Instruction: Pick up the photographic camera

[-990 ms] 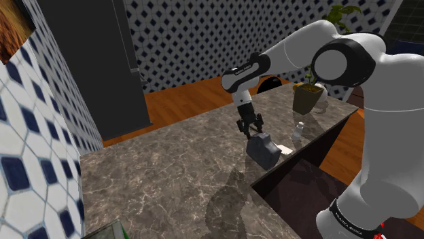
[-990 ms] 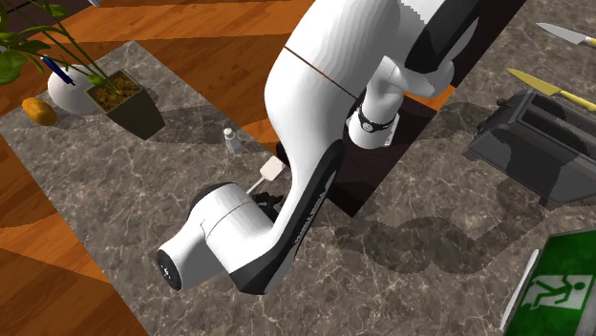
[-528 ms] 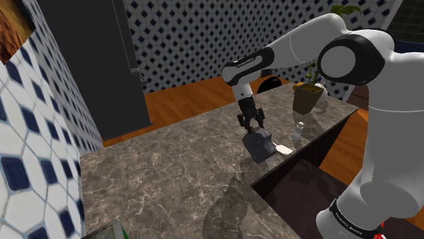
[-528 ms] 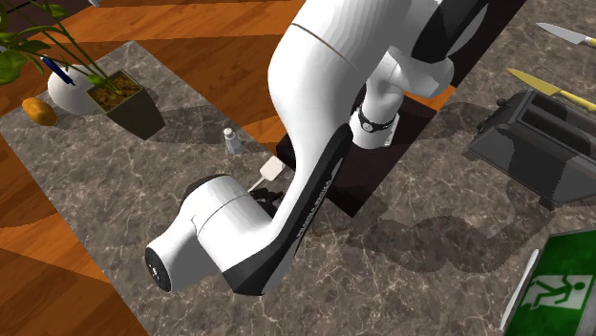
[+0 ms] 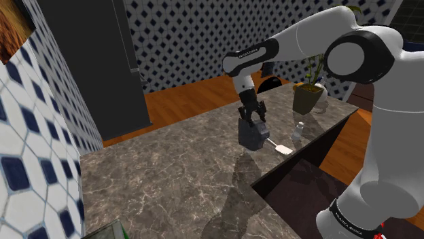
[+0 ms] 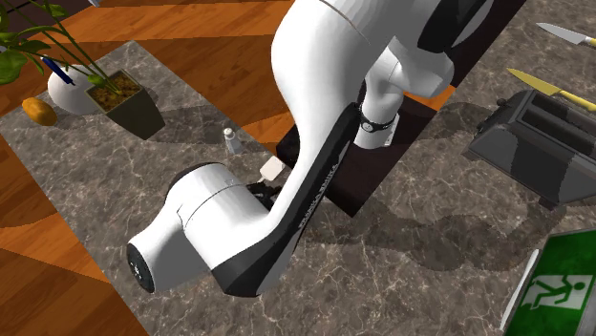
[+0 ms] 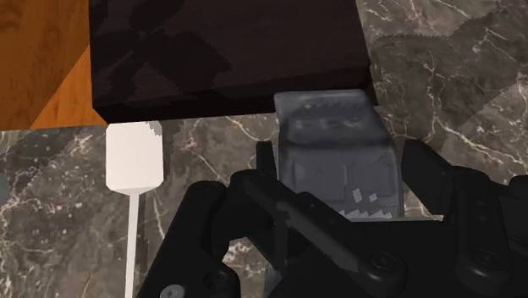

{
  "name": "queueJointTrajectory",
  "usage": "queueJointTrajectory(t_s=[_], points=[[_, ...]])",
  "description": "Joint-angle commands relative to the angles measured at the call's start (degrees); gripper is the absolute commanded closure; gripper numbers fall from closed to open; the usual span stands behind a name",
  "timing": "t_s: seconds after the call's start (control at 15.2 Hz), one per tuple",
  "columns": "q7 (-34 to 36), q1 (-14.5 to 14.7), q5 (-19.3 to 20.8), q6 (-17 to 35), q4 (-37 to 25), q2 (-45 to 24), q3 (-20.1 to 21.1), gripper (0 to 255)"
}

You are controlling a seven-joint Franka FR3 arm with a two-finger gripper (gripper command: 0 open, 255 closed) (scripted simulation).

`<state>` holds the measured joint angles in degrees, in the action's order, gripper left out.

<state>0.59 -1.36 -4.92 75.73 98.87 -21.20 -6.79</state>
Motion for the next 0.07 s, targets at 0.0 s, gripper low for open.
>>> queueJointTrajectory(t_s=[0.0], points=[[0.04, 0.01, 0.01, -0.39, -0.16, 0.22, 0.00, 255]])
